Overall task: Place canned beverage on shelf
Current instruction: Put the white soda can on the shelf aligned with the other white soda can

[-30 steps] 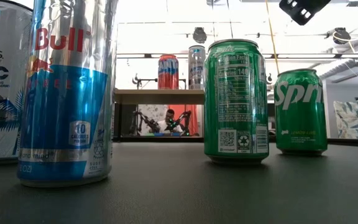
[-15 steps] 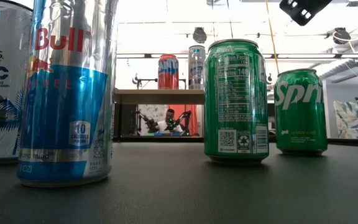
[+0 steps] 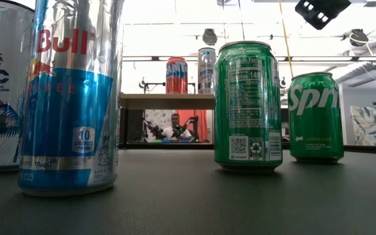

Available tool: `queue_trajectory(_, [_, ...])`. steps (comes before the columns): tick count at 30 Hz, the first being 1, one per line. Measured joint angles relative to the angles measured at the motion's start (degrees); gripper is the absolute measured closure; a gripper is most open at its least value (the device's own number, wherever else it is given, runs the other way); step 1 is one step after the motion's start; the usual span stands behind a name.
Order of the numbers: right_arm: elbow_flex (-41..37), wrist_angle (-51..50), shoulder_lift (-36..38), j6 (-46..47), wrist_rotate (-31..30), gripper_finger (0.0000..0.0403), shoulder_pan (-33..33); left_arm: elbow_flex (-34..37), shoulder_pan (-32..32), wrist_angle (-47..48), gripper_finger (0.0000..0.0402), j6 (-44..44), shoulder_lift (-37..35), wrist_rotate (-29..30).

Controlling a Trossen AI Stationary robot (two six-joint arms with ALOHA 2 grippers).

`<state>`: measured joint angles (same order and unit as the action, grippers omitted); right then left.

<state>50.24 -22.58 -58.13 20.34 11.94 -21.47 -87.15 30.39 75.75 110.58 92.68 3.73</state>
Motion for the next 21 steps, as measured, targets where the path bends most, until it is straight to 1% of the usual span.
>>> queue_trajectory(8, [0.00, 0.00, 0.00, -0.02, -0.09, 0.0122, 0.00, 0.02, -0.19, 0.18, 0.0012, -1.89, 2.52, 0.38])
queue_trajectory(21, [0.00, -0.01, 0.00, -0.02, -0.09, 0.0122, 0.00, 0.02, -0.33, 0.56, 0.0013, -0.51, 4.05, -0.49])
